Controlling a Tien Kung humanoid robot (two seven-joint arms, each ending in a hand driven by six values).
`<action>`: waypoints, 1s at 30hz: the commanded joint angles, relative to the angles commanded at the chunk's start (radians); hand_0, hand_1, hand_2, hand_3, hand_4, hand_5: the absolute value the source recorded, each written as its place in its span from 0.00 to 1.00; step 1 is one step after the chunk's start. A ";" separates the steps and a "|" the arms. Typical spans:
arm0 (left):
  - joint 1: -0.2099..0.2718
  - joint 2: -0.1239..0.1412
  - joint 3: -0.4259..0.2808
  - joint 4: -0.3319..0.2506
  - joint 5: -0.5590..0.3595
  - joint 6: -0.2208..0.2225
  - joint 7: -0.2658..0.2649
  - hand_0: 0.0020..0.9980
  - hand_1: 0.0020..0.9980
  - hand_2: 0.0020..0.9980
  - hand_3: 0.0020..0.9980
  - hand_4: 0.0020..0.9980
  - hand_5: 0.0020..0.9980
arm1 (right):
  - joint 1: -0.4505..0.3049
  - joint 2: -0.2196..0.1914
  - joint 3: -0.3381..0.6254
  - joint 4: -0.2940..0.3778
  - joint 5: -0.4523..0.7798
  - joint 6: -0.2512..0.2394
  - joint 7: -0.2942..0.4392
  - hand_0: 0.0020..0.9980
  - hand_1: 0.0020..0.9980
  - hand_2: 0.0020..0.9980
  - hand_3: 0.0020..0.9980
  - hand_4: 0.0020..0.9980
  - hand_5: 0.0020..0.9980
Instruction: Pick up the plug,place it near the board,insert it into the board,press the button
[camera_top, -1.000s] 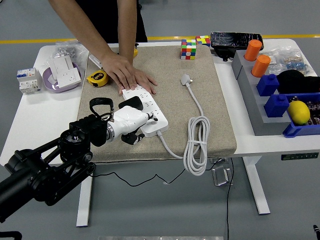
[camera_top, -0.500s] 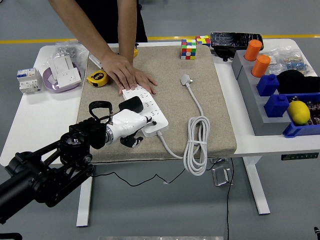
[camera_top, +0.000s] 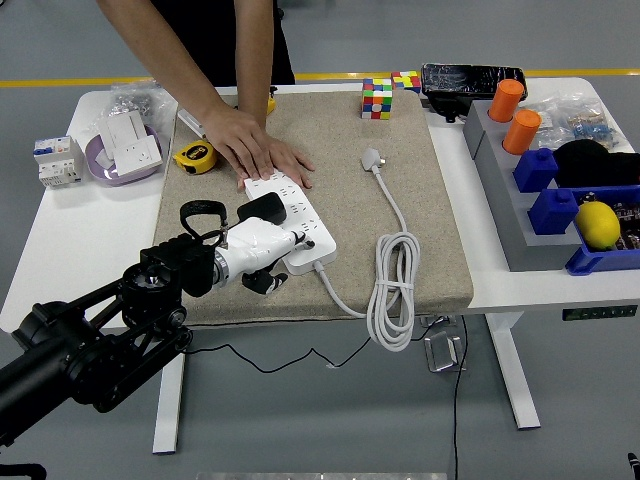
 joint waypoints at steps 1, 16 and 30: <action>0.000 0.000 0.001 0.000 0.000 0.000 0.000 0.12 0.06 0.16 0.88 0.60 0.00 | 0.000 0.000 0.000 0.000 0.000 0.000 0.000 0.95 0.87 0.81 0.81 1.00 1.00; -0.006 0.007 0.015 0.031 0.000 -0.006 -0.002 0.12 0.06 0.16 0.86 0.61 0.00 | 0.004 0.001 0.003 -0.001 0.002 0.000 0.001 0.95 0.87 0.81 0.81 1.00 1.00; -0.011 0.014 0.019 0.020 0.000 -0.016 -0.003 0.12 0.06 0.16 0.86 0.61 0.00 | 0.005 0.002 0.002 -0.001 0.004 0.000 0.000 0.95 0.87 0.81 0.81 1.00 1.00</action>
